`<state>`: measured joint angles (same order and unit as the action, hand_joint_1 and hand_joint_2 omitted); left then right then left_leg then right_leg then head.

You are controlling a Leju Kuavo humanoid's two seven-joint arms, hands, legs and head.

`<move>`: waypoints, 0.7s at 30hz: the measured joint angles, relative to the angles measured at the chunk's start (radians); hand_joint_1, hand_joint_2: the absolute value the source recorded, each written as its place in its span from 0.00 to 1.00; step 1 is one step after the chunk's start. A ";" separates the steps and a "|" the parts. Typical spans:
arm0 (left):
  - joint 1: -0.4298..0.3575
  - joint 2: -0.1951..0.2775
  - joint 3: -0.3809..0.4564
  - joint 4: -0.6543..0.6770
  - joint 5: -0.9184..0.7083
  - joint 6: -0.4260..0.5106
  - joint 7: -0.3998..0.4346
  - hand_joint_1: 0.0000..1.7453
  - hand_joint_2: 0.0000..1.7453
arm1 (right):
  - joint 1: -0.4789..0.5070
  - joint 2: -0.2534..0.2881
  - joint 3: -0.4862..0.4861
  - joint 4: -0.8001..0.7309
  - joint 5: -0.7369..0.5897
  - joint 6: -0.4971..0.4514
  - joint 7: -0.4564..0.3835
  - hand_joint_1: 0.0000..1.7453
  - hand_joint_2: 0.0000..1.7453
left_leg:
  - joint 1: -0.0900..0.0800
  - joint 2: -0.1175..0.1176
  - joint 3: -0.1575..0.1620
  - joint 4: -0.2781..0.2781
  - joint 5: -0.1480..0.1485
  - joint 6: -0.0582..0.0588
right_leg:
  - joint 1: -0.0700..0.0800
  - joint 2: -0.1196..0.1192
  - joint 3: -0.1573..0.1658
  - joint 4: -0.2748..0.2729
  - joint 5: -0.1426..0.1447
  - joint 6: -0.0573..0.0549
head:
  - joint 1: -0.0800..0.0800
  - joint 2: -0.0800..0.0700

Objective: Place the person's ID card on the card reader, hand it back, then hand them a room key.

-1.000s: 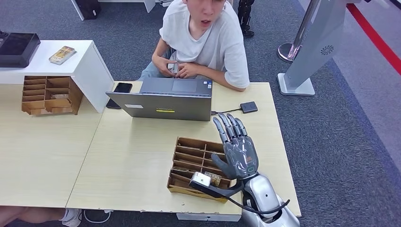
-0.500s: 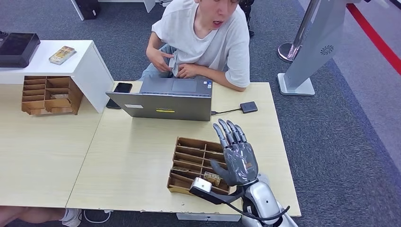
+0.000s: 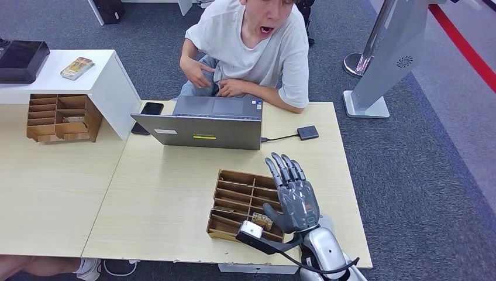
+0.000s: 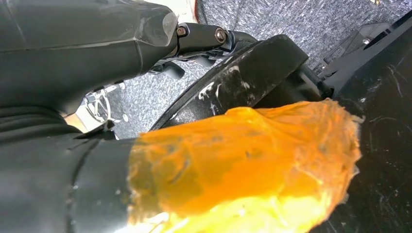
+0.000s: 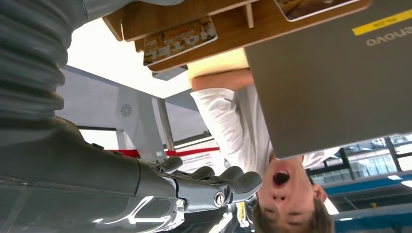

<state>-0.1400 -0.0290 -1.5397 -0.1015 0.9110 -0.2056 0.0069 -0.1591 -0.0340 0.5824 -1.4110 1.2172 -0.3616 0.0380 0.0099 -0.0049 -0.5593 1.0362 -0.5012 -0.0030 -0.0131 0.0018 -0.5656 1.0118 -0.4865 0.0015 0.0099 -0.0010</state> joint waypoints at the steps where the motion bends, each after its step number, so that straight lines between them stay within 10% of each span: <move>1: 0.000 0.000 0.000 0.000 -0.001 0.000 0.000 0.00 0.00 | -0.001 0.000 -0.002 0.004 0.002 0.003 0.002 0.00 1.00 | 0.000 0.000 0.000 0.000 0.000 0.000 | 0.000 0.000 0.000 0.000 0.000 0.000 | 0.000 0.000; 13: 0.000 0.000 -0.002 0.000 -0.005 0.000 0.000 0.00 0.00 | -0.016 0.000 -0.016 0.034 0.008 0.014 0.012 0.01 1.00 | 0.000 0.000 0.000 0.000 0.000 0.000 | 0.000 0.000 0.000 0.000 0.000 0.000 | 0.000 0.000; 21: 0.000 0.000 -0.004 0.000 -0.005 0.000 0.000 0.00 0.00 | -0.019 0.000 -0.016 0.042 0.008 0.016 0.013 0.72 1.00 | 0.000 0.000 0.000 0.000 0.000 0.000 | 0.000 0.000 0.000 0.000 0.000 0.000 | 0.000 0.000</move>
<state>-0.1405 -0.0291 -1.5434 -0.1015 0.9060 -0.2056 0.0069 -0.1779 -0.0336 0.5661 -1.3692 1.2256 -0.3459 0.0512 0.0099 -0.0050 -0.5593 1.0362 -0.5012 -0.0030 -0.0131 0.0018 -0.5656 1.0118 -0.4864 0.0014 0.0099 -0.0010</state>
